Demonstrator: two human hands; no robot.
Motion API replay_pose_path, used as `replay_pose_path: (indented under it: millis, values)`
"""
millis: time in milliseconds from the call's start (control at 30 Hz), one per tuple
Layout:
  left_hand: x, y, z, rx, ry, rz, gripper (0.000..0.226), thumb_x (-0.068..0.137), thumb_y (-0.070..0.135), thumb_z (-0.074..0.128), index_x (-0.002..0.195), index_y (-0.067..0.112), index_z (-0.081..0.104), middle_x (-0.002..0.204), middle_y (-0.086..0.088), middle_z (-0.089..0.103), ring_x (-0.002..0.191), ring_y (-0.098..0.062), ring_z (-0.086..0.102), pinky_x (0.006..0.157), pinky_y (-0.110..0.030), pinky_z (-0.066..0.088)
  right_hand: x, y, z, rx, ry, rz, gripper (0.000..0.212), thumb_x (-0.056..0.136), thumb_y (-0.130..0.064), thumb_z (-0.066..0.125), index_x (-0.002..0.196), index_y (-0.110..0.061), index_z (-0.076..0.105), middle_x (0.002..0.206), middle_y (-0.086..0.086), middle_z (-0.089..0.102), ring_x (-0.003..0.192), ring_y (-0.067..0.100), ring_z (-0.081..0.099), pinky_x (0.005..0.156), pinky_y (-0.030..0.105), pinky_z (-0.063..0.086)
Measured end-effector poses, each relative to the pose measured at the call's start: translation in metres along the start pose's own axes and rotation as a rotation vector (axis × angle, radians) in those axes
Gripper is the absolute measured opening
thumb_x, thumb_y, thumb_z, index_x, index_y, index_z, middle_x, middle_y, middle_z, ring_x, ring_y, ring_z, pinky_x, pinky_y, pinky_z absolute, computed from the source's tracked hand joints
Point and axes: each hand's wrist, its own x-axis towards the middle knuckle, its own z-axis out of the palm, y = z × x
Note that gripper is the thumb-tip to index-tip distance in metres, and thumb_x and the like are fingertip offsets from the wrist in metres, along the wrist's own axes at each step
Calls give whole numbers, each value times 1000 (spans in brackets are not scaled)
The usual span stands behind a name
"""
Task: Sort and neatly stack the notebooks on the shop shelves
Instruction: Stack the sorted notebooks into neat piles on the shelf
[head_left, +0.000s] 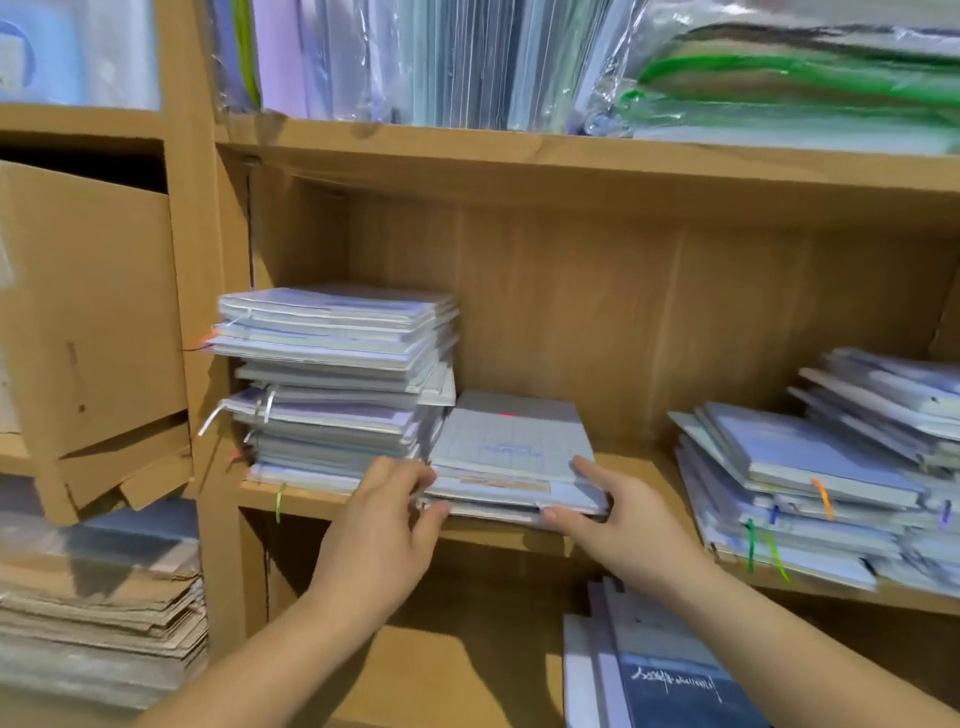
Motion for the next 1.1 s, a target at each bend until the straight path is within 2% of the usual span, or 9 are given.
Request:
replay_pose_path:
  millis: [200, 333, 400, 467, 567, 733, 900, 967, 1100]
  values:
    - [-20, 6, 16, -217, -35, -29, 15, 96, 29, 66, 89, 38, 54, 79, 10, 58, 73, -11, 58, 61, -29, 52, 5, -5, 2, 100, 76, 11, 83, 71, -60, 86, 143, -31, 57, 136, -15, 60, 124, 8, 56, 99, 28, 48]
    - [-69, 0, 64, -274, -318, -70, 6, 93, 36, 63, 92, 41, 59, 79, 10, 63, 74, -12, 61, 61, -23, 52, -57, 15, 20, -76, 403, -225, 37, 83, -66, 67, 113, -44, 60, 95, -23, 52, 88, 4, 56, 67, 17, 44]
    - [-88, -10, 98, -245, -493, -156, 7, 88, 40, 63, 94, 38, 62, 80, 10, 65, 77, -9, 63, 70, -26, 56, -92, 42, 34, -97, 306, -237, 18, 90, -58, 62, 88, -41, 59, 84, -16, 54, 80, 7, 57, 62, 20, 44]
    - [-102, -20, 137, -231, -650, -262, 11, 87, 37, 66, 97, 32, 66, 85, 10, 67, 80, -7, 64, 81, -32, 58, -109, 79, 45, -188, -41, -15, 23, 90, -61, 61, 82, -39, 62, 84, -16, 57, 82, 6, 59, 69, 29, 52]
    - [-120, -28, 195, -249, -796, -402, 27, 86, 40, 69, 111, 30, 66, 103, 13, 67, 96, -6, 63, 96, -36, 55, -101, 140, 45, -308, -463, 381, 43, 86, -59, 68, 117, -29, 69, 116, -11, 67, 109, 11, 63, 96, 33, 53]
    - [-127, -34, 271, -179, -868, -583, 75, 80, 60, 65, 147, 29, 48, 145, 9, 57, 128, -13, 57, 110, -36, 46, -96, 225, 47, -447, -277, 501, 79, 87, -71, 60, 154, -35, 39, 157, 5, 38, 146, 26, 35, 116, 38, 38]
    - [-113, -10, 313, -290, -780, -741, 58, 60, 77, 65, 103, 39, 55, 99, 28, 65, 88, 4, 62, 79, -21, 51, -103, 259, 45, -331, -347, 583, 120, 52, -103, 42, 157, -54, 14, 170, 6, -15, 155, 26, -24, 126, 44, 4]
    - [-113, 1, 324, -334, -752, -824, 66, 47, 81, 70, 91, 33, 59, 84, 23, 67, 78, 0, 65, 72, -24, 56, -100, 259, 44, -319, -391, 606, 125, 48, -104, 43, 158, -55, 10, 168, 5, -24, 152, 26, -32, 126, 45, 2]
    - [-108, 13, 331, -318, -709, -863, 83, 39, 82, 74, 97, 25, 55, 96, 7, 67, 87, -13, 66, 79, -36, 60, -101, 264, 45, -324, -431, 554, 109, 69, -93, 54, 159, -53, 7, 169, 4, -23, 153, 21, -29, 126, 41, -1]
